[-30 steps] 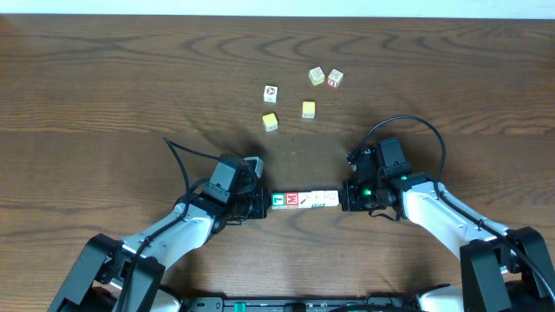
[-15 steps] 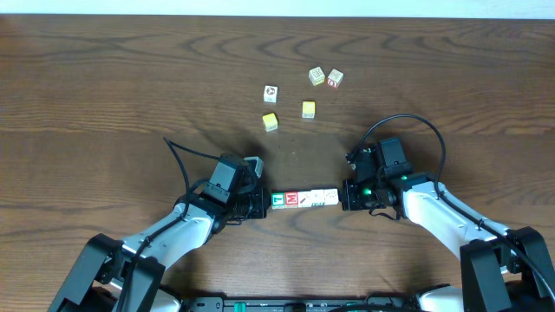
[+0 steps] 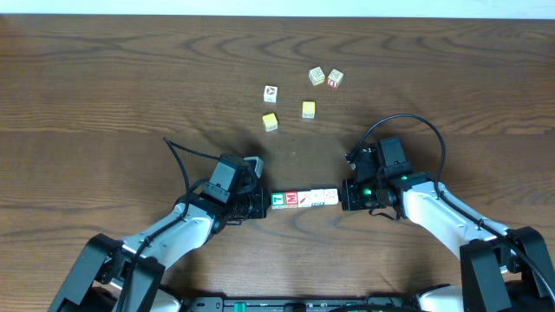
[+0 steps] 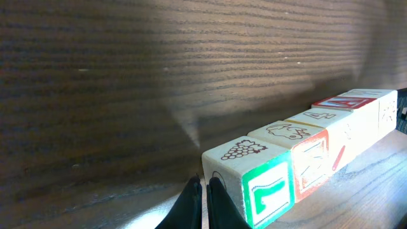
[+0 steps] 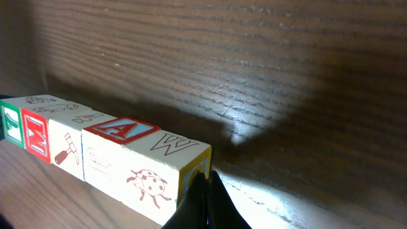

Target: Lift 5 blocks

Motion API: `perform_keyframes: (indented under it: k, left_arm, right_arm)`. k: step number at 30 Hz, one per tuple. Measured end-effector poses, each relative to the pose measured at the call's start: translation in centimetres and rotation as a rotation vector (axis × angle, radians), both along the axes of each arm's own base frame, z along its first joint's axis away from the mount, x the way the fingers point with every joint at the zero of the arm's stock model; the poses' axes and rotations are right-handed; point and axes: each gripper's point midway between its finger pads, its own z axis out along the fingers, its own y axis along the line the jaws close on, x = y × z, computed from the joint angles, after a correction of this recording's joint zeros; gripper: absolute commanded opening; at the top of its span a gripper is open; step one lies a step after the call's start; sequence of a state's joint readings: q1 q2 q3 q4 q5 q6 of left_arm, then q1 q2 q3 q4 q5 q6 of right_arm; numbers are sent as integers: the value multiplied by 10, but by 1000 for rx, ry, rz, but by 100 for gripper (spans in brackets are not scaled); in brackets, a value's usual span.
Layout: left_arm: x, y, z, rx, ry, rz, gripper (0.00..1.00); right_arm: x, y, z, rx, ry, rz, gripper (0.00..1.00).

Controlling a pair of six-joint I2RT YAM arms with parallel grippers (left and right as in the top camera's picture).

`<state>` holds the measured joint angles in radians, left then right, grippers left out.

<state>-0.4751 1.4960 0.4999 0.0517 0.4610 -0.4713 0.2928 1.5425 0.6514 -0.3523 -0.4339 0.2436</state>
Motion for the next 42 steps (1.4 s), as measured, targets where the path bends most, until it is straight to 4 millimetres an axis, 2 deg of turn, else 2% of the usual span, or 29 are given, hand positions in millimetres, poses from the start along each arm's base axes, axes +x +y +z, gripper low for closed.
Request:
perform_keyframes:
  k: [42]
  left_arm:
    - [2, 3, -1, 14, -3, 15, 7]
  right_arm:
    - [2, 4, -2, -29, -11, -17, 1]
